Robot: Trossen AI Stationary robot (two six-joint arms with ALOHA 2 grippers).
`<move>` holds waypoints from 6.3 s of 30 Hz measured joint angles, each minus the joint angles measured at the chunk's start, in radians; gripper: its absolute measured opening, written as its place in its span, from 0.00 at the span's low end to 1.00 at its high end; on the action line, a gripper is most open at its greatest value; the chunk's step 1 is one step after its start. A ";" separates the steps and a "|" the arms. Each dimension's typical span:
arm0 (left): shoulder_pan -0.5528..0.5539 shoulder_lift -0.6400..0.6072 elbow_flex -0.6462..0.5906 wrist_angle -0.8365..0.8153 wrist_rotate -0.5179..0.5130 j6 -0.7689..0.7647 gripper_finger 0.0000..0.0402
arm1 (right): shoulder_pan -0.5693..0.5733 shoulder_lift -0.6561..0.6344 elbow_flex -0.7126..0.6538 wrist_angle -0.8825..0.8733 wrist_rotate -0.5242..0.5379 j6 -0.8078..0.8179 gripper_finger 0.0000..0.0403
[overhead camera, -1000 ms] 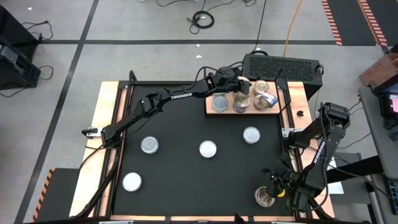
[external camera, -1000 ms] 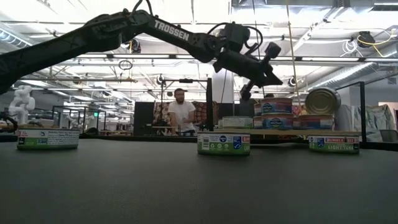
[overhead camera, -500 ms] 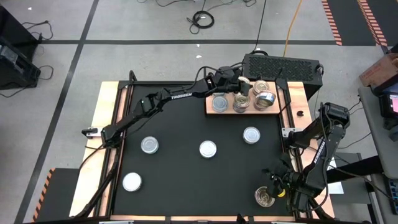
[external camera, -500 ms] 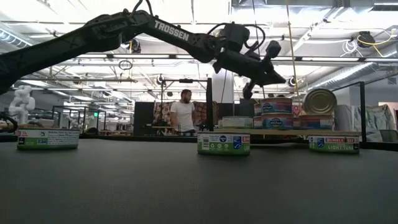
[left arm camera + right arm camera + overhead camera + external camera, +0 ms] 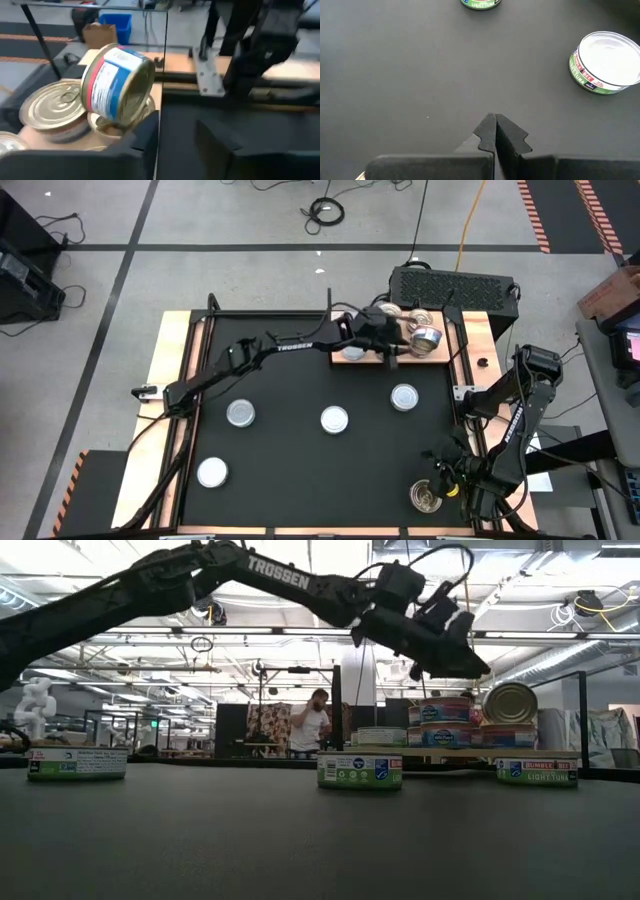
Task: Stack canned seafood by type on shelf
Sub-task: Stack the blue pink tuna can on top of the other blue pink tuna can on the shelf
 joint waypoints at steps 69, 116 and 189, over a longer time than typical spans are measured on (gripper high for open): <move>-0.322 -1.283 -1.852 0.747 -0.339 -0.179 0.63 | -1.926 0.066 0.492 -0.369 -0.376 -1.990 0.97; -0.323 -1.283 -1.851 0.746 -0.332 -0.183 0.63 | -1.924 0.103 0.449 -0.419 -0.395 -1.990 0.46; -0.322 -1.283 -1.851 0.746 -0.332 -0.158 0.63 | -1.928 0.089 0.183 0.149 0.011 -2.084 0.66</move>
